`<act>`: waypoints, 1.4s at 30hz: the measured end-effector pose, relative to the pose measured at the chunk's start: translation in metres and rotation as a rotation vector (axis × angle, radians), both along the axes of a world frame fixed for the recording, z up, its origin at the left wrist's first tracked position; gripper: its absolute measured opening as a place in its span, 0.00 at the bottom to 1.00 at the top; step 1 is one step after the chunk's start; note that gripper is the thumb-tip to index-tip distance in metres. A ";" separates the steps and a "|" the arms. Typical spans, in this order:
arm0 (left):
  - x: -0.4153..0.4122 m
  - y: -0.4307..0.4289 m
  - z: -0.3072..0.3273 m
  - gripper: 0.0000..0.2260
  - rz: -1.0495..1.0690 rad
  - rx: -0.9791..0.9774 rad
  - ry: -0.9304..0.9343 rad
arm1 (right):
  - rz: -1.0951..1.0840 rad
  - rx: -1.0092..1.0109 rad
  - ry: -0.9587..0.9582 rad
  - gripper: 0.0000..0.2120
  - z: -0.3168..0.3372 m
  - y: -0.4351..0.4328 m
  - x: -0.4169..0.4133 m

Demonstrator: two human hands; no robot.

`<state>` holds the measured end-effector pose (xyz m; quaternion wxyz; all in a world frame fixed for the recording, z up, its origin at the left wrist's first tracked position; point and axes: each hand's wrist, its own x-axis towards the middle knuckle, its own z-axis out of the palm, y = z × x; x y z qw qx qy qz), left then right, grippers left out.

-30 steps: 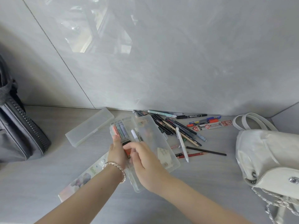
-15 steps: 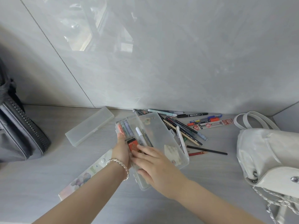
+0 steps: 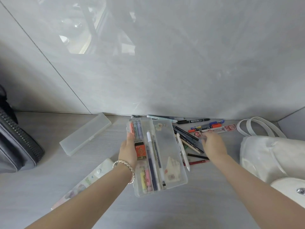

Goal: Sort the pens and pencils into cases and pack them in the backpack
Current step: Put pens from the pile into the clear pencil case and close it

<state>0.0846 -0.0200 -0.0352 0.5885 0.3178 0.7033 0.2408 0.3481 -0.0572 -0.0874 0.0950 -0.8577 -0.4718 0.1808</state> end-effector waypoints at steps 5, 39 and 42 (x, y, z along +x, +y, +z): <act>0.000 0.000 0.002 0.30 0.034 -0.032 -0.014 | 0.168 -0.146 -0.100 0.16 -0.004 0.006 -0.001; -0.007 -0.015 0.028 0.22 0.038 -0.048 -0.206 | 0.077 0.404 0.469 0.21 0.076 -0.053 -0.101; -0.008 -0.015 0.029 0.22 0.036 -0.072 -0.238 | -0.242 0.004 0.785 0.22 0.070 -0.045 -0.085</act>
